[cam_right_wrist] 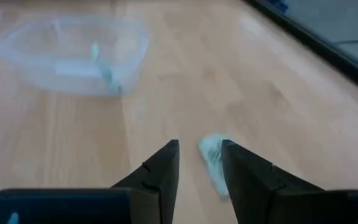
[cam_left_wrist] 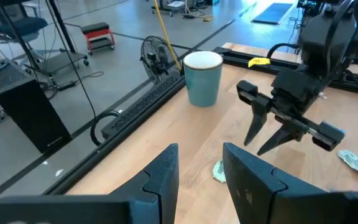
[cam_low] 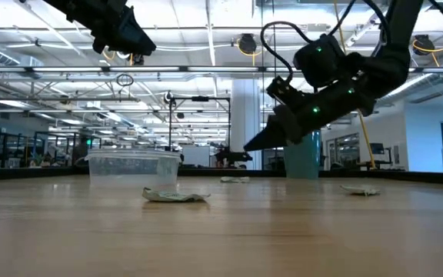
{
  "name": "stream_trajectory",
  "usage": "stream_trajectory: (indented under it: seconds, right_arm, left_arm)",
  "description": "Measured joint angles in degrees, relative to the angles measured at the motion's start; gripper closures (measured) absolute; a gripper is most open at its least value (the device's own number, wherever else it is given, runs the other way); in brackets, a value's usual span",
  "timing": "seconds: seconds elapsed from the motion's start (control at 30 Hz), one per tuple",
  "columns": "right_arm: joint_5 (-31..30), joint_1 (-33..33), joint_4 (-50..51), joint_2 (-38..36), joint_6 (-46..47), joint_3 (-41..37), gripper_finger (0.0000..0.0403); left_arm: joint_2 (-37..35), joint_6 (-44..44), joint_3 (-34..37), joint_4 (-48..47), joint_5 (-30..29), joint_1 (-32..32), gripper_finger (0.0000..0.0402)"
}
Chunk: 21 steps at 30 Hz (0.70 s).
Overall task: Pick and place Stevia / Truvia into bins
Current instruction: Put the green stevia packet into the transparent bin
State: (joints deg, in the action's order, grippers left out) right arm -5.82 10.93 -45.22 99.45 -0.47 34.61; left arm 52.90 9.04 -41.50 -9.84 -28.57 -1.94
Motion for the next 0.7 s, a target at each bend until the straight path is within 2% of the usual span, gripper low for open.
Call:
stream_trajectory:
  seconds: [0.13,0.3,0.6,0.7]
  right_arm:
    - [-0.5,0.4,4.0,5.3,-0.6,5.3,0.0280]
    - [-7.6,0.7,10.7,8.4,-0.5,9.6,0.0278]
    - [-7.4,1.1,16.3,8.6,4.0,9.8,0.0278]
    - [-7.3,1.4,16.5,8.6,5.1,9.8,0.0293]
  left_arm:
    - [0.0,-1.4,0.0,2.3,-0.5,-0.9,0.0270]
    - [0.0,-1.3,0.0,3.1,-0.5,-1.5,0.0270]
    - [0.0,-2.7,0.0,3.0,-0.5,-1.5,0.0270]
    - [0.0,-2.7,0.0,3.0,-0.5,-1.5,0.0270]
